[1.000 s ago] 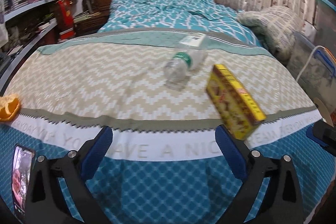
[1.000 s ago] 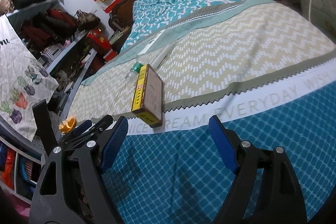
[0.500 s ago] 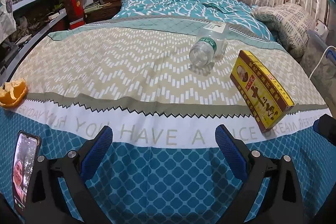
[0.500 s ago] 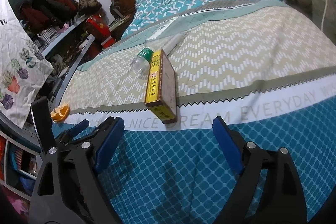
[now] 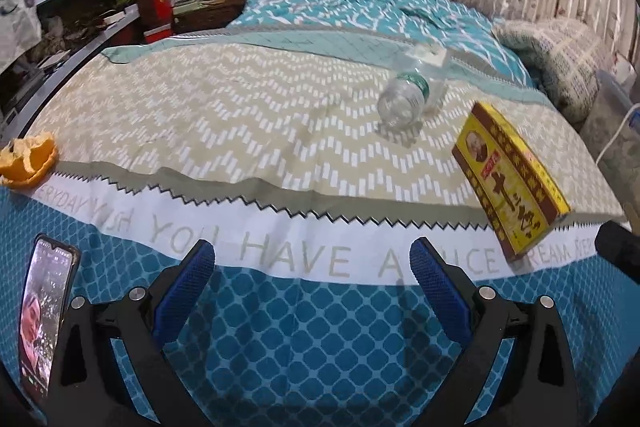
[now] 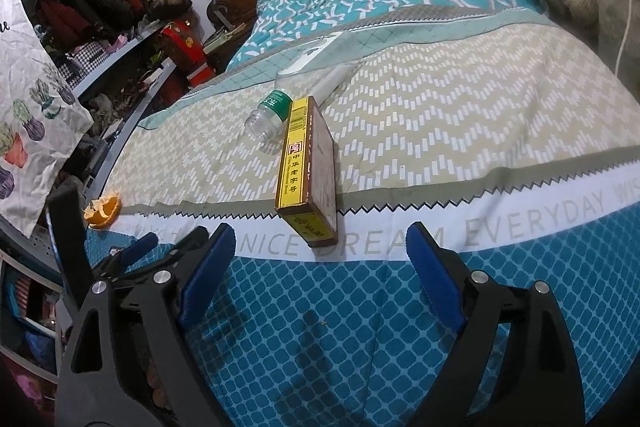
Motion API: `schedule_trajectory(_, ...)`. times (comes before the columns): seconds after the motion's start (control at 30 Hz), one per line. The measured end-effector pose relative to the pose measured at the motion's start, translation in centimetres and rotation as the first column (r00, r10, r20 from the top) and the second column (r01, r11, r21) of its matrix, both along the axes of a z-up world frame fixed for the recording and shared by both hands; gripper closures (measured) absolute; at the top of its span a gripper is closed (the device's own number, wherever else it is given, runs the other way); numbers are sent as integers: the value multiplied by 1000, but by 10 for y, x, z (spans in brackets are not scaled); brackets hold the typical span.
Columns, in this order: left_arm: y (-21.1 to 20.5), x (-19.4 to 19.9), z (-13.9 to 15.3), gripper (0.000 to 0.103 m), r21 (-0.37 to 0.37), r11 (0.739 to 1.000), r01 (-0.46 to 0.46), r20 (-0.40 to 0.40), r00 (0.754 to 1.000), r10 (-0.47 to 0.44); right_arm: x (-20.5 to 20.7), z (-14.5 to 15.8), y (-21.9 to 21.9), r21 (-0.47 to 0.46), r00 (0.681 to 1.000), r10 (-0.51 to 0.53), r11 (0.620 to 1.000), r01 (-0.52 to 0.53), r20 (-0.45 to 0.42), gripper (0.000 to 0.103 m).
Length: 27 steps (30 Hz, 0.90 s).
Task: Collect trash
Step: 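Move both grippers back over the yellow box and bottle on the bed, then grasp the yellow rectangular box upright with the right gripper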
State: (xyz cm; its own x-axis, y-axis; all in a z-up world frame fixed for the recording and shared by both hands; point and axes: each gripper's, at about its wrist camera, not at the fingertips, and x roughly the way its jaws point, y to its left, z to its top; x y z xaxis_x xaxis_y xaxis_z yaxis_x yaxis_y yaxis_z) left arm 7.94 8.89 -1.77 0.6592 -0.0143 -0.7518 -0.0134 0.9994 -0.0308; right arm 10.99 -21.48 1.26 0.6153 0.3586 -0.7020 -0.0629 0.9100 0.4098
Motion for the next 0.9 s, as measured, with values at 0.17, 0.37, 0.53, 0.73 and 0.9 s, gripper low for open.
schedule_trajectory(0.17, 5, -1, 4, 9, -9, 1000, -28, 18, 999, 28, 6, -1, 5, -15, 1000, 6, 1000, -6, 4, 16)
schedule_trajectory(0.37, 6, -4, 7, 9, 15, 1000, -18, 30, 999, 18, 15, -7, 9, -35, 1000, 9, 999, -9, -9, 16)
schedule_trajectory(0.53, 10, -1, 6, 9, 5, 1000, -22, 7, 1000, 22, 24, -13, 13, -63, 1000, 16, 998, -17, -15, 16)
schedule_trajectory(0.73, 9, -1, 4, 9, 14, 1000, -25, 3, 1000, 25, 33, -22, 19, -93, 1000, 18, 995, -21, -24, 16)
schedule_trajectory(0.9, 7, 1, 3, 9, 29, 999, -23, 1, 1000, 23, 40, -28, 20, -105, 999, 22, 994, -26, -33, 35)
